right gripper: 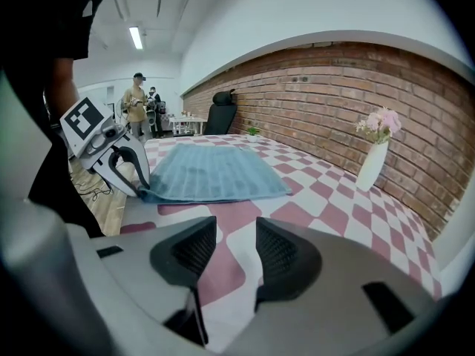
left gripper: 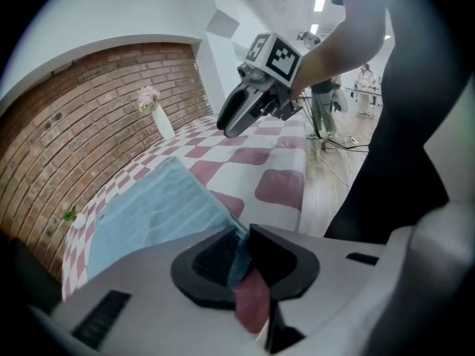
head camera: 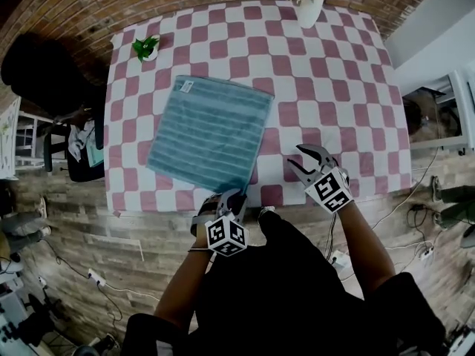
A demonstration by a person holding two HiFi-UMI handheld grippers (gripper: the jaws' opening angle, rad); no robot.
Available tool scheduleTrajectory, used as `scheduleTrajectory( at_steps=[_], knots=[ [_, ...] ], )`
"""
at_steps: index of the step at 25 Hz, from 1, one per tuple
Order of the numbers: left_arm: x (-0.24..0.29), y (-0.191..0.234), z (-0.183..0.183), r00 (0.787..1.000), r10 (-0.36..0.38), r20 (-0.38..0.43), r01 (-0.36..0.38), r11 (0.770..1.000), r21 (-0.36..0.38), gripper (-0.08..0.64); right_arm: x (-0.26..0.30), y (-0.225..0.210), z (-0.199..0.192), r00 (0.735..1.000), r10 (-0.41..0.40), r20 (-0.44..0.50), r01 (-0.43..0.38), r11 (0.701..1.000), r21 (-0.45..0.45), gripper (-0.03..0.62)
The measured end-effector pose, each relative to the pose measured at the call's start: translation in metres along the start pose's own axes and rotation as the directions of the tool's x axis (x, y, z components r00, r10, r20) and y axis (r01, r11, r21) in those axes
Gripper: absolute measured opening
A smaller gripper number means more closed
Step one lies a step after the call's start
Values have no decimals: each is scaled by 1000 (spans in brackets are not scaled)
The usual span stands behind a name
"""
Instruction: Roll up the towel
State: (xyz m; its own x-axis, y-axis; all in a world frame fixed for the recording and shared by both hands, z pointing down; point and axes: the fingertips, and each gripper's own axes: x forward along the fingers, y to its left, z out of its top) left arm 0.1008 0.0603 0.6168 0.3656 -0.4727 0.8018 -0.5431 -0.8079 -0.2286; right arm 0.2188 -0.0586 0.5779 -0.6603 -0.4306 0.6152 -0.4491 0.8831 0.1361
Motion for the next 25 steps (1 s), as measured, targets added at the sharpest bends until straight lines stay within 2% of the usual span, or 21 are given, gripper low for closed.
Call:
scheduleTrajectory(
  at_steps=[1,2,5,8,12,14,18,23,25],
  knots=[
    [0,3,-1,1000,12,-19,-12,1000,-16,33,-1,-2,0,1000,5,1,-5,1000,-6,167],
    [0,5,-1,999,20,-34,-21,999,-29,20,-1,-4,-1,1000,10,-1,-10,1000,-14,167],
    [-3,12,4,998,33,-53,-36,998,-57,12,0,-4,-6,999,53,-6,-53,998,-39,167],
    [-12,21,13,997,61,-42,-64,993,-95,9,3,11,-5,990,139,8,-138,987,-84,169],
    [-31,45,26,992,126,-18,-127,979,-158,8,12,49,2,961,276,25,-265,940,-217,212],
    [-39,57,32,987,158,-9,-157,972,-175,8,19,66,7,951,307,30,-284,909,-306,260],
    [-52,69,40,979,202,0,-198,963,-185,8,40,90,25,948,312,69,-254,865,-433,343],
    [-63,77,46,973,230,13,-223,956,-191,8,74,84,46,968,220,119,-125,837,-532,423],
    [-65,78,47,971,238,18,-229,953,-198,8,86,81,51,971,204,121,-102,818,-566,433]
  ],
)
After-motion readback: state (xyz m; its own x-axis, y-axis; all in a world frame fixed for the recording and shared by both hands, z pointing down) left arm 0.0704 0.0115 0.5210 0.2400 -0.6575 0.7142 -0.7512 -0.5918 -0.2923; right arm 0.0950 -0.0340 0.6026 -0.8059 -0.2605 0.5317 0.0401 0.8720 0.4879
